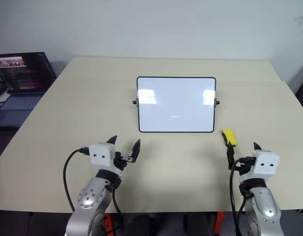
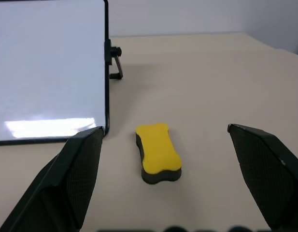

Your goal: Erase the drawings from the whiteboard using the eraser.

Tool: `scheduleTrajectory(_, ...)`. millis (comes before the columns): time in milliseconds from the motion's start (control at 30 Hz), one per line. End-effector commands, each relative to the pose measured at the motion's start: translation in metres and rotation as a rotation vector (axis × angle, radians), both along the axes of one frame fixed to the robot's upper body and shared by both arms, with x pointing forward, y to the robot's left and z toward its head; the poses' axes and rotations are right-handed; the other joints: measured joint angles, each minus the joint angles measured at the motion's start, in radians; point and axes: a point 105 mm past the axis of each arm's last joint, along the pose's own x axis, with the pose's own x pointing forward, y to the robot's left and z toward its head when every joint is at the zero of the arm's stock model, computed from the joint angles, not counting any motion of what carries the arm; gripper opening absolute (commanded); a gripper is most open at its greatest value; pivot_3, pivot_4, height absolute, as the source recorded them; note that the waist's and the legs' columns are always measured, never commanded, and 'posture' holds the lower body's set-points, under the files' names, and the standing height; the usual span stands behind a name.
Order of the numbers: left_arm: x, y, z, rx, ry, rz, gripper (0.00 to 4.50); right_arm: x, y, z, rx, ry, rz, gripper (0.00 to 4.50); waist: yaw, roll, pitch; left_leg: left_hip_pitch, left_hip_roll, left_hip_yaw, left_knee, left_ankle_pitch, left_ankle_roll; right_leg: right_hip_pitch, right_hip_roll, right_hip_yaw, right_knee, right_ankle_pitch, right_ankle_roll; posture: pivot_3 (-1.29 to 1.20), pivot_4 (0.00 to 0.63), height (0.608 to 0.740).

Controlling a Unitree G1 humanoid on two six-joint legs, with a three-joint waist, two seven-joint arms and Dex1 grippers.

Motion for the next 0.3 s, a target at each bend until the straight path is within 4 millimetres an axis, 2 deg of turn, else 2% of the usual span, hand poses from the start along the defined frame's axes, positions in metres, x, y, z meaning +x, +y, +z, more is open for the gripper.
scheduleTrajectory(33, -0.001, -0.008, 0.01, 0.004, -0.056, -0.038, 4.5, -0.006, -0.007, 0.012, -0.051, -0.066, 0.007, 4.45, 0.0, 0.0, 0.0, 0.0, 0.0, 0.0, 0.0, 0.0, 0.0, 0.0, 0.0, 0.0, 0.0, 0.0, 0.0, 0.0, 0.15, 0.74)
scheduleTrajectory(133, -0.001, -0.009, 0.005, -0.006, -0.049, -0.043, 4.5, -0.009, -0.01, 0.008, -0.067, -0.064, 0.009, 4.45, 0.0, 0.0, 0.0, 0.0, 0.0, 0.0, 0.0, 0.0, 0.0, 0.0, 0.0, 0.0, 0.0, 0.0, 0.0, 0.0, 0.15, 0.74)
scheduleTrajectory(300, 0.001, -0.014, 0.005, -0.018, -0.055, -0.055, 4.5, -0.018, -0.018, -0.012, -0.078, -0.056, 0.017, 4.45, 0.0, 0.0, 0.0, 0.0, 0.0, 0.0, 0.0, 0.0, 0.0, 0.0, 0.0, 0.0, 0.0, 0.0, 0.0, 0.0, 0.15, 0.74)
